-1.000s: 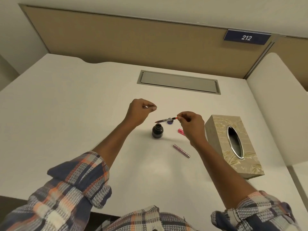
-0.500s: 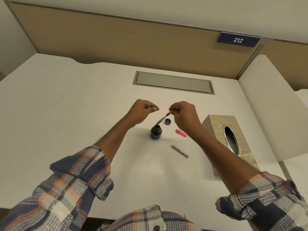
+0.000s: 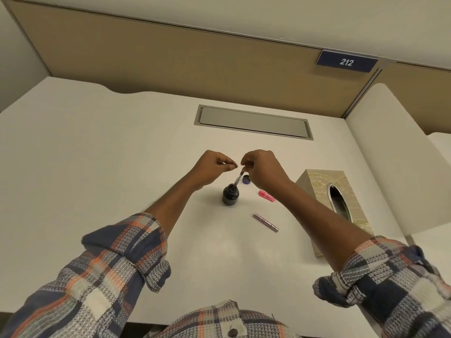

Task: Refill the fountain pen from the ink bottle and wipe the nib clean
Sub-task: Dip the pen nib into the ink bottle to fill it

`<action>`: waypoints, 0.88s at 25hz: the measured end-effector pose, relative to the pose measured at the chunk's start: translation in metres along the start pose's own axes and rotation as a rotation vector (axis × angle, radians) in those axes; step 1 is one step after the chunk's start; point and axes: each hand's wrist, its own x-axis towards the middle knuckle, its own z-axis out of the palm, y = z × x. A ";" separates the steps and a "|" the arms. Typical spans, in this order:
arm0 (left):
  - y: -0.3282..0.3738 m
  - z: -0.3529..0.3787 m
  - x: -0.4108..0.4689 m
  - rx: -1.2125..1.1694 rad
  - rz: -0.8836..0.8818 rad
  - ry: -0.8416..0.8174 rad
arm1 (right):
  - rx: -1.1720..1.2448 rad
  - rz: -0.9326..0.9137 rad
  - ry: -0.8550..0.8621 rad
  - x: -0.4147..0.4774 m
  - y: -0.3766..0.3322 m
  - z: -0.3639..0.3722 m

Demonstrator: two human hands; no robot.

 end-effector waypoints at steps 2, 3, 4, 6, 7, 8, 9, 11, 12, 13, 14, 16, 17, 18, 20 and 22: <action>-0.004 0.000 0.000 -0.014 -0.011 -0.010 | -0.003 0.001 0.001 0.003 -0.002 0.001; -0.007 0.001 0.000 -0.015 -0.016 -0.017 | 0.000 0.003 0.001 0.005 -0.003 0.002; -0.010 0.001 -0.001 -0.016 -0.021 -0.024 | 0.000 0.004 -0.003 0.006 -0.003 0.002; -0.017 0.001 0.000 -0.027 -0.026 -0.043 | -0.005 0.007 -0.029 0.008 -0.005 0.003; -0.020 0.001 0.001 -0.033 -0.025 -0.054 | -0.008 0.010 -0.044 0.009 -0.006 0.003; -0.023 0.002 0.001 -0.041 -0.022 -0.065 | -0.009 0.013 -0.056 0.009 -0.007 0.003; -0.024 0.002 0.001 -0.050 -0.018 -0.072 | -0.007 0.017 -0.064 0.010 -0.008 0.003; -0.027 0.004 0.000 -0.073 -0.018 -0.080 | -0.005 0.028 -0.073 0.011 -0.009 0.003; -0.028 0.005 0.000 -0.084 -0.019 -0.087 | -0.008 0.032 -0.073 0.011 -0.010 0.003; -0.028 0.006 -0.001 -0.089 -0.019 -0.095 | -0.013 0.035 -0.072 0.012 -0.010 0.003; -0.029 0.007 -0.001 -0.090 -0.016 -0.100 | -0.015 0.039 -0.072 0.012 -0.010 0.003; -0.030 0.009 0.000 -0.090 -0.004 -0.101 | -0.014 0.049 -0.075 0.012 -0.011 0.004; -0.029 0.010 0.001 -0.093 0.003 -0.099 | -0.014 0.054 -0.078 0.012 -0.012 0.004; -0.029 0.010 0.002 -0.096 0.009 -0.099 | -0.014 0.059 -0.078 0.012 -0.012 0.004; -0.030 0.010 0.005 -0.089 0.019 -0.098 | -0.014 0.067 -0.075 0.013 -0.012 0.003; -0.030 0.010 0.005 -0.084 0.028 -0.105 | -0.012 0.072 -0.071 0.012 -0.012 0.002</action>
